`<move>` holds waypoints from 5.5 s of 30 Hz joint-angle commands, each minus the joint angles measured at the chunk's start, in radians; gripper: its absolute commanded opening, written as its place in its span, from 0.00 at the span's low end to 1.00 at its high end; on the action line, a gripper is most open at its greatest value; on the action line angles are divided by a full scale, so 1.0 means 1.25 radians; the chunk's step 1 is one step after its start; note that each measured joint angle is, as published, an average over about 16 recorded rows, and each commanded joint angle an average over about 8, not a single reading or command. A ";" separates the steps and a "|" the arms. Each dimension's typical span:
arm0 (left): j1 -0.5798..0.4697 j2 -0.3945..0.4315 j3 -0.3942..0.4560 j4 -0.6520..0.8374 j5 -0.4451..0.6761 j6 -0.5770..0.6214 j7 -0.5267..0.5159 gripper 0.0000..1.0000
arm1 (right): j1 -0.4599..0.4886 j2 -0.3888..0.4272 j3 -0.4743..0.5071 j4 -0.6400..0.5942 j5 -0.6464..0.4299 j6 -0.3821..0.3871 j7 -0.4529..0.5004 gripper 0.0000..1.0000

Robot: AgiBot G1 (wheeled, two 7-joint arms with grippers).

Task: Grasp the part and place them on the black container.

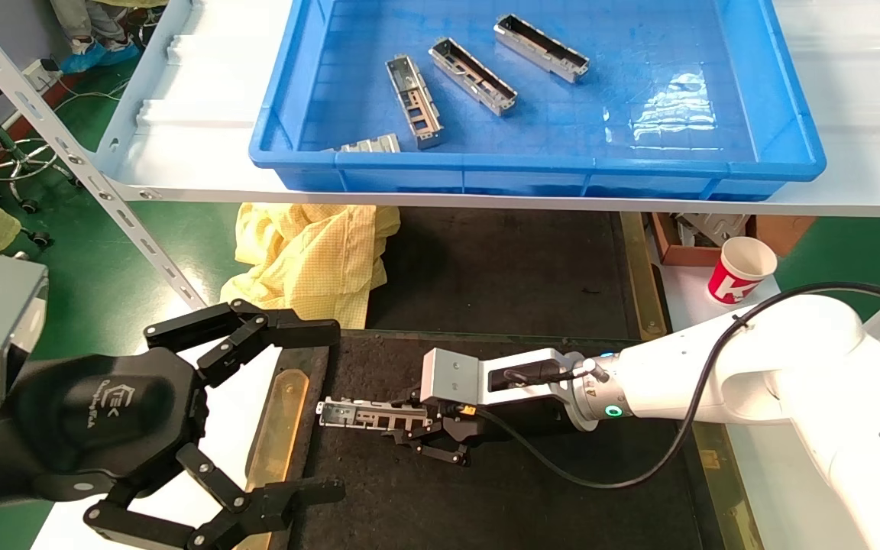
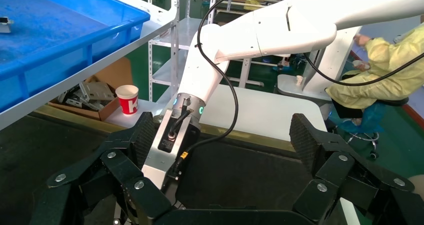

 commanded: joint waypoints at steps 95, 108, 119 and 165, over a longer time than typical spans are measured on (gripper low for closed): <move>0.000 0.000 0.000 0.000 -0.001 0.000 0.000 1.00 | -0.110 0.214 0.070 0.325 0.258 -0.066 0.191 1.00; 0.000 0.000 0.000 0.000 -0.001 0.000 0.000 1.00 | -0.202 0.340 0.207 0.485 0.296 -0.109 0.289 1.00; 0.000 0.000 0.000 0.000 -0.001 0.000 0.000 1.00 | -0.280 0.446 0.324 0.620 0.328 -0.146 0.372 1.00; 0.000 0.000 0.000 0.001 -0.001 -0.001 0.000 1.00 | -0.388 0.593 0.485 0.806 0.375 -0.196 0.486 1.00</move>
